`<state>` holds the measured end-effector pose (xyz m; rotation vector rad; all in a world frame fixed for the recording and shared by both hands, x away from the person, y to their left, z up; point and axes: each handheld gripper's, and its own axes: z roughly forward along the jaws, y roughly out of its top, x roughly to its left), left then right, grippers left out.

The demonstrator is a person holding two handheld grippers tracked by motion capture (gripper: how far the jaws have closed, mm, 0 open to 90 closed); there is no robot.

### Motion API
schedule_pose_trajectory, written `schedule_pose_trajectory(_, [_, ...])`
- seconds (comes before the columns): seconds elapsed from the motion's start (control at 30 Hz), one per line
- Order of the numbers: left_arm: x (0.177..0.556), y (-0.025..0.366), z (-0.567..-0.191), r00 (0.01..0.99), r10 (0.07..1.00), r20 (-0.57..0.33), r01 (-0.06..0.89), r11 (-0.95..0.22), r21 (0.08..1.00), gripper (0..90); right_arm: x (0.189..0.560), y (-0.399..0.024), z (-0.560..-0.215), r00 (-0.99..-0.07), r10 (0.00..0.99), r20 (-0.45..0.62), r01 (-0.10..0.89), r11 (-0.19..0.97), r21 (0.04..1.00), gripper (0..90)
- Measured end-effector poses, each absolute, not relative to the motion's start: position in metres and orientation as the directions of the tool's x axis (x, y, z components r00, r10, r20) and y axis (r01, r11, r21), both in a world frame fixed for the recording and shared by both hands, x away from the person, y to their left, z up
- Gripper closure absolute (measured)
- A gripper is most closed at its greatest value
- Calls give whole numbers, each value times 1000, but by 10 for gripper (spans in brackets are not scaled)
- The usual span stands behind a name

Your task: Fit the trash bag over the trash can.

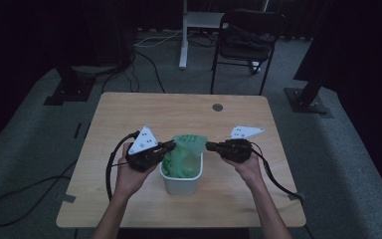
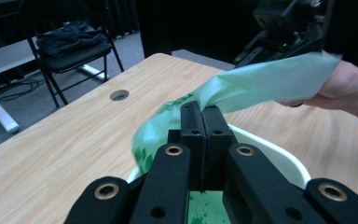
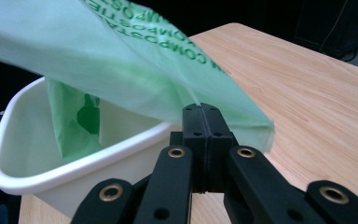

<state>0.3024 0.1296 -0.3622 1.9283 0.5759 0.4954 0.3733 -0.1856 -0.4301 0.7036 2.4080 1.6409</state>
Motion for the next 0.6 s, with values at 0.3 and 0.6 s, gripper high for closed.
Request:
schedule_pose_trajectory(0.3, [308,156,-379,765,644,1,257,-306,917,900,372,-205,-430,-859,489,155,318,272,908,900])
schedule_pose_trajectory(0.6, [313,172,-390,742,668,-58,307,-262,915,900,366,-205,-427,-879,449,157,299,264,917,849])
